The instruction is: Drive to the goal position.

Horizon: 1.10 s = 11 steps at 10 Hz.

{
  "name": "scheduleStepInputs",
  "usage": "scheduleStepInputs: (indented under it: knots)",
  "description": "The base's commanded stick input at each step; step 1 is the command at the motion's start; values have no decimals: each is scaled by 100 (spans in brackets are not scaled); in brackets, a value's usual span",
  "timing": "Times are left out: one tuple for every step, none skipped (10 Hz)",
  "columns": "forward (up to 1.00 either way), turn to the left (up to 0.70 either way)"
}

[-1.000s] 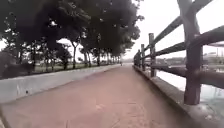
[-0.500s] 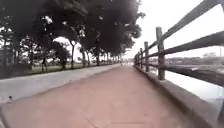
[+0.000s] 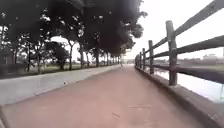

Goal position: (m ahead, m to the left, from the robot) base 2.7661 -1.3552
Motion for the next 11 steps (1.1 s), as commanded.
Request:
scheduleStepInputs:
  knots:
    - [100, 0]
    - [100, 0]
    - [100, 0]
    - [100, 0]
    - [100, 0]
    - [100, 0]
    - [100, 0]
    - [100, 0]
    - [100, 0]
    - [100, 0]
    - [100, 0]
